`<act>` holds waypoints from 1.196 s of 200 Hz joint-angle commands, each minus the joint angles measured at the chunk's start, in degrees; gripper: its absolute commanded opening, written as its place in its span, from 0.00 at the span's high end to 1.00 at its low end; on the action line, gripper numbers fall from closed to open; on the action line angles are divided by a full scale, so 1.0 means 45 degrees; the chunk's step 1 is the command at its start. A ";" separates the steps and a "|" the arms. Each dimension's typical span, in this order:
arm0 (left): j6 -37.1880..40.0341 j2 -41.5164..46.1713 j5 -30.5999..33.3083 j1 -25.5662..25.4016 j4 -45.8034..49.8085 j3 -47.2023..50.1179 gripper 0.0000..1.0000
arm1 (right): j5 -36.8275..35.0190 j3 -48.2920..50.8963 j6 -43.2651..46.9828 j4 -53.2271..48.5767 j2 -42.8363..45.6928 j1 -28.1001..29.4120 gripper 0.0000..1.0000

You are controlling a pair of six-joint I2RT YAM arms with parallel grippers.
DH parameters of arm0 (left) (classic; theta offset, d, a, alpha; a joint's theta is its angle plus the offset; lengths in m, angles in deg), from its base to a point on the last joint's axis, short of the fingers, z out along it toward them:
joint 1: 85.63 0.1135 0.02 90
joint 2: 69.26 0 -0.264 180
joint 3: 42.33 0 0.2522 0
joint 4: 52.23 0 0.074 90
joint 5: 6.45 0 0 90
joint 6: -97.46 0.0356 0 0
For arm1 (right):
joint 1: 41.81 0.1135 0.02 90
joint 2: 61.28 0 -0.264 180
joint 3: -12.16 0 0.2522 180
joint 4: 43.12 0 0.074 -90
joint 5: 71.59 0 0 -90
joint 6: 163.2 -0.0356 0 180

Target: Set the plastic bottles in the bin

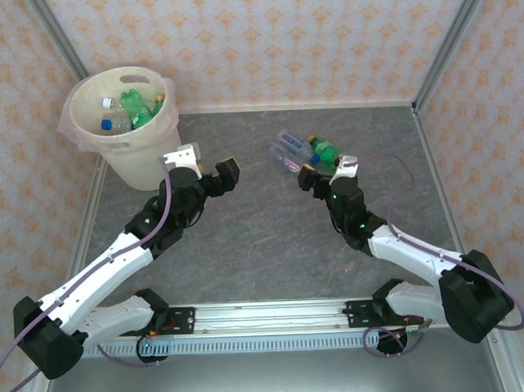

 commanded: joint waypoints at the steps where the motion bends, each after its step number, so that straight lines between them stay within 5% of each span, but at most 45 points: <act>1: -0.0359 0.0437 0.0732 -0.0391 -0.0464 0.0529 0.01 | 0.0446 -0.0705 -0.0022 -0.0400 -0.0765 -0.0265 0.00; 155: -0.1751 0.2775 0.0752 -0.0697 -0.0983 0.2868 0.01 | 0.2475 -0.5371 0.0859 -0.1390 -0.7518 -0.1273 0.00; 239: -0.1497 0.2387 0.0750 -0.0694 -0.0750 0.2743 0.01 | 0.2925 -0.6272 0.1496 -0.1712 -0.8986 -0.1281 0.00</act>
